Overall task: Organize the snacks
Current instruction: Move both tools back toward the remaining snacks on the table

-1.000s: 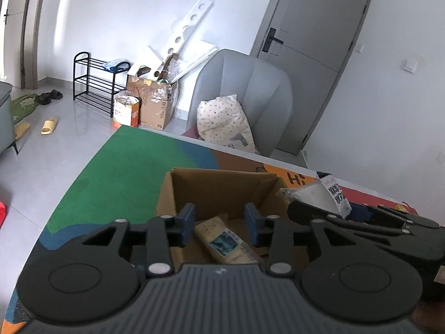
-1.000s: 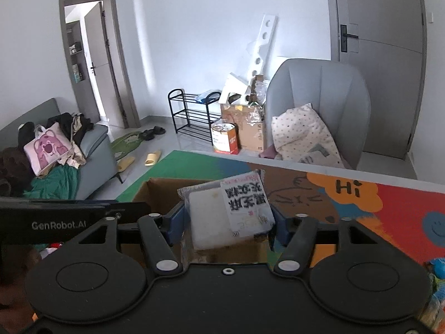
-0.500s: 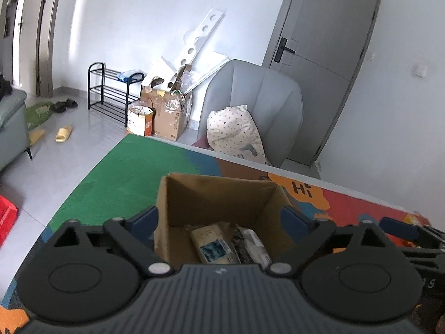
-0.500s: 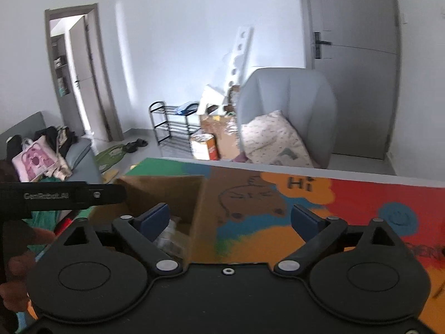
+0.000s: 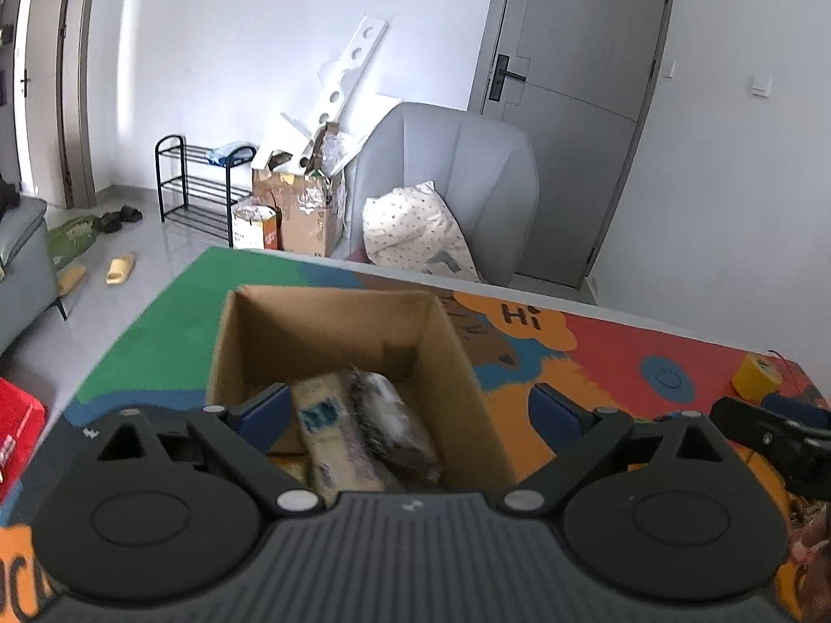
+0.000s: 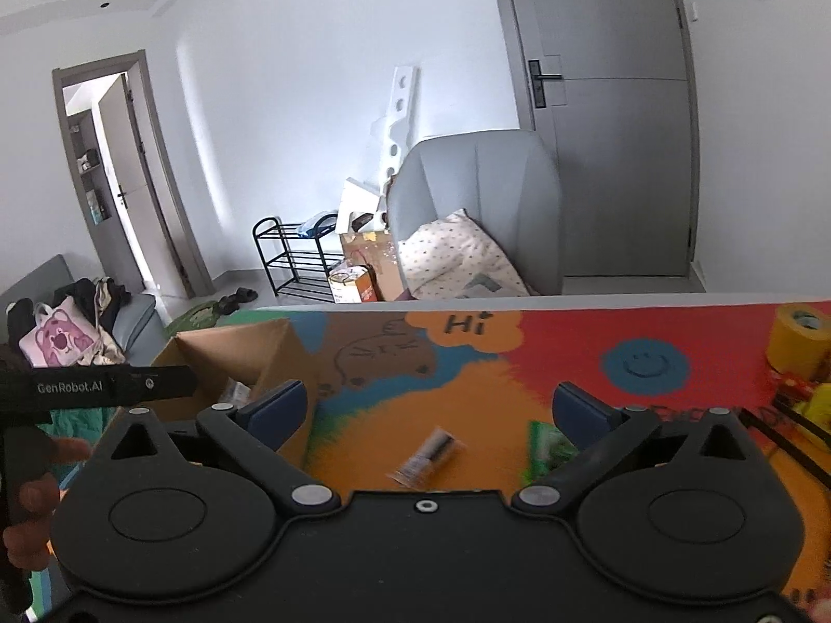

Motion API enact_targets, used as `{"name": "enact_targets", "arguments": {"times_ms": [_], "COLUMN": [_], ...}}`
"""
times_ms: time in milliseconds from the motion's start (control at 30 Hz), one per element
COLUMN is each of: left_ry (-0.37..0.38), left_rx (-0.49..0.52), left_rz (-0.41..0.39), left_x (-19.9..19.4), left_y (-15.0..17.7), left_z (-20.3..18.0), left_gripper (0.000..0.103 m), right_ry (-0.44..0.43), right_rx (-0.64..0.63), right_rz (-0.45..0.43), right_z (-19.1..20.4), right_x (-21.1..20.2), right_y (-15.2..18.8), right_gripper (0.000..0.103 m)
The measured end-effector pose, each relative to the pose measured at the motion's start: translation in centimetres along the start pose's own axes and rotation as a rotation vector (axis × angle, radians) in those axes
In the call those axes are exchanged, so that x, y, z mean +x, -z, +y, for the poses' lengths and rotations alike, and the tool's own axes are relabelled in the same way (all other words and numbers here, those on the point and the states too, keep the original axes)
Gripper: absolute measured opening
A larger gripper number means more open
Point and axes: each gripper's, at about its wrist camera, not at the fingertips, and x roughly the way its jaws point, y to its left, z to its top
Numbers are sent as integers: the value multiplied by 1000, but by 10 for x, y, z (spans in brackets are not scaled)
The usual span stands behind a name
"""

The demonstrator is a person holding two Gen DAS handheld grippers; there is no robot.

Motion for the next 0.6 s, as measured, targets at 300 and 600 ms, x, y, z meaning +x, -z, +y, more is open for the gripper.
{"name": "enact_targets", "arguments": {"times_ms": [300,600], "left_ry": [28,87], "left_rx": [-12,-16], "left_rz": [-21,-9], "left_x": [-14,-18], "left_y": [20,55], "left_z": [-47,-85], "left_gripper": [103,103], "right_ry": [-29,-26], "right_rx": [32,14], "right_rz": [-13,-18], "right_z": [-47,-74], "right_x": [-28,-47], "right_y": [16,35], "right_gripper": [103,103]}}
